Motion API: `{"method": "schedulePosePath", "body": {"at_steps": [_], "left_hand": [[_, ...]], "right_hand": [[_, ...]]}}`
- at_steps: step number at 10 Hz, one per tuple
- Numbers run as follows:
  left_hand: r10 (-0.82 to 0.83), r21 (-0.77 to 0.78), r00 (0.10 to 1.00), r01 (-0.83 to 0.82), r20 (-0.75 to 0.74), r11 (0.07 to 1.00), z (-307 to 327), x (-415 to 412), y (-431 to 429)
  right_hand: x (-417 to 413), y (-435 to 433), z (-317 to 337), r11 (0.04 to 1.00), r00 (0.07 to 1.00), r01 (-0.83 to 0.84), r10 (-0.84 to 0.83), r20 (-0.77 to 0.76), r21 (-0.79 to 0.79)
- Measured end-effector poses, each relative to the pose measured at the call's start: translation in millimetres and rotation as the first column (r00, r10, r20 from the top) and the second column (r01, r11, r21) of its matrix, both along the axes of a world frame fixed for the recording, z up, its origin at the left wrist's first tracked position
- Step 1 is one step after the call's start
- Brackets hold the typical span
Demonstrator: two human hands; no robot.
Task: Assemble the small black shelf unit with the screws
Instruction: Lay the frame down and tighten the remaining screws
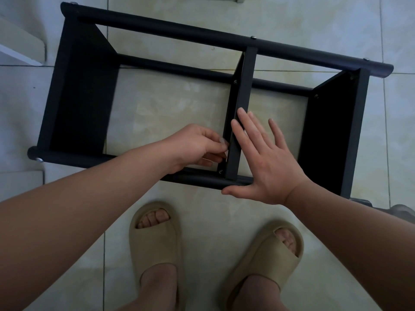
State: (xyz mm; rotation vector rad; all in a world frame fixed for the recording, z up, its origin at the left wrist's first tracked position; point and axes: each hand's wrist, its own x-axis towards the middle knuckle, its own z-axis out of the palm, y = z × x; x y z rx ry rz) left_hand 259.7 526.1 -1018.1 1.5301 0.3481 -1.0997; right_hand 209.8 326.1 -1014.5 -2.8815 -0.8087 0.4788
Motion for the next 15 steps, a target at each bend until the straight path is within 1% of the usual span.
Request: {"method": "schedulePosePath", "body": {"at_steps": [2, 5, 8, 9, 11, 13, 15], "left_hand": [[0.014, 0.027, 1.000, -0.014, -0.001, 1.000, 0.6, 1.9, -1.0], [0.027, -0.007, 0.997, -0.028, -0.066, 1.000, 4.7, -0.3, -2.3], [-0.056, -0.023, 0.992, 0.054, -0.110, 0.998, 6.2, 0.3, -1.9], [-0.088, -0.028, 0.991, 0.085, -0.101, 0.996, 6.9, 1.3, -0.7], [-0.204, -0.002, 0.978, 0.204, -0.043, 0.979, 10.1, 2.3, 5.2], [-0.341, 0.046, 0.940, 0.340, 0.016, 0.939, 10.3, 1.3, 11.2], [-0.393, 0.061, 0.918, 0.390, 0.051, 0.919, 8.4, -1.4, 11.9]], "right_hand": [[0.0, 0.6, 0.1, 1.000, 1.000, 0.003, -0.003, -0.007, 0.012], [0.1, -0.2, -0.1, 1.000, 1.000, 0.002, -0.001, -0.004, 0.005], [0.3, 0.0, -0.2, 1.000, 1.000, 0.003, -0.003, -0.004, 0.005], [0.4, 0.2, -0.1, 1.000, 1.000, 0.003, -0.003, -0.001, 0.008], [0.0, 0.6, 0.7, 1.000, 1.000, 0.003, -0.003, -0.002, 0.004], [0.0, 0.5, 0.7, 1.000, 1.000, 0.003, -0.003, 0.001, 0.008], [0.4, 0.0, -0.3, 1.000, 1.000, -0.002, 0.002, 0.004, 0.007]]}}
